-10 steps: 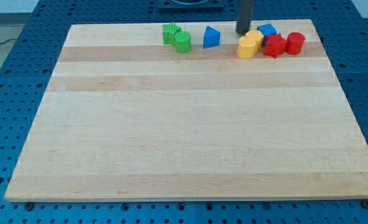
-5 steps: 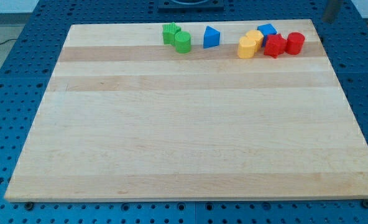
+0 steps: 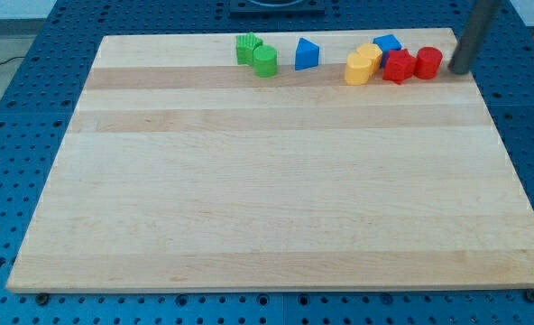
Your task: Push the blue cube into the blue triangle
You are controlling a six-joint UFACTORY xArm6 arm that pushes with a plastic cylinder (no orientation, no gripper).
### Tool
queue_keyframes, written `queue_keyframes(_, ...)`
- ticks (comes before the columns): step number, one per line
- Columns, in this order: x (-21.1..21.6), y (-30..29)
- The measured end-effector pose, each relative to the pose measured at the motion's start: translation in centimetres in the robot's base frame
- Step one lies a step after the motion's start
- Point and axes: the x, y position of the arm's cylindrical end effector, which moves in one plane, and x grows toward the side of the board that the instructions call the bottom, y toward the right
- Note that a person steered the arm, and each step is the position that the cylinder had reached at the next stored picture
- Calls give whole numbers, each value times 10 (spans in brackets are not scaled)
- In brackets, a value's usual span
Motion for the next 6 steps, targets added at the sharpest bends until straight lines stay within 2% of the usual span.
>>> queue_keyframes(2,-32,-18)
queue_keyframes(4,-34,-120)
queue_keyframes(6,-54,-185)
